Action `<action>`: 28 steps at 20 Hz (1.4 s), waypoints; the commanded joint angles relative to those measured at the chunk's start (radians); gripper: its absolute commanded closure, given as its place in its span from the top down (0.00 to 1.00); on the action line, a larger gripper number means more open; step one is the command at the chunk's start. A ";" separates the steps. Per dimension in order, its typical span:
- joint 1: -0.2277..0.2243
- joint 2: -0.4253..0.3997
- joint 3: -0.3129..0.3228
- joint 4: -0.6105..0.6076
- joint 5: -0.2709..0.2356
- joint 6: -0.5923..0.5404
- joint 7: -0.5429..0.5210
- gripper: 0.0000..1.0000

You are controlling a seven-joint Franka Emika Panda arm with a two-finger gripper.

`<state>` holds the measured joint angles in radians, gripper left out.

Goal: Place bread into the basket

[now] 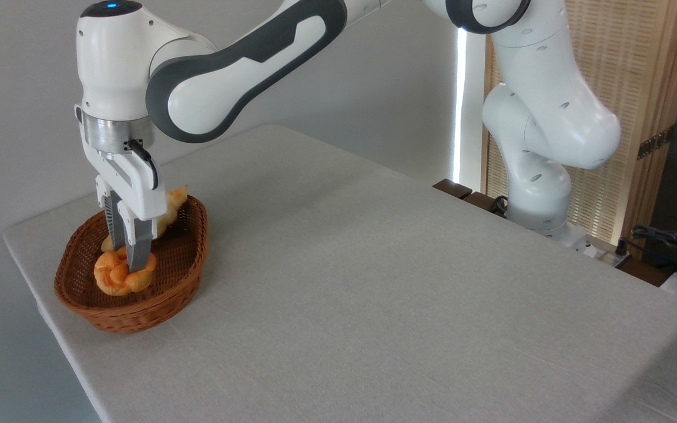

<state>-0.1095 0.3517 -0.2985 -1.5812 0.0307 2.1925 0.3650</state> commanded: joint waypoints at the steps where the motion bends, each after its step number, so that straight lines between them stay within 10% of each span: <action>1: 0.005 0.006 -0.005 0.013 0.015 0.007 0.005 1.00; 9: 0.014 -0.111 0.044 0.024 0.049 -0.173 0.138 1.00; 17: 0.045 -0.313 0.275 0.044 -0.101 -0.556 0.402 1.00; 28: 0.156 -0.343 0.216 0.038 -0.117 -0.637 0.385 1.00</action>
<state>0.0213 0.0144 -0.0607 -1.5380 -0.0807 1.5783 0.7590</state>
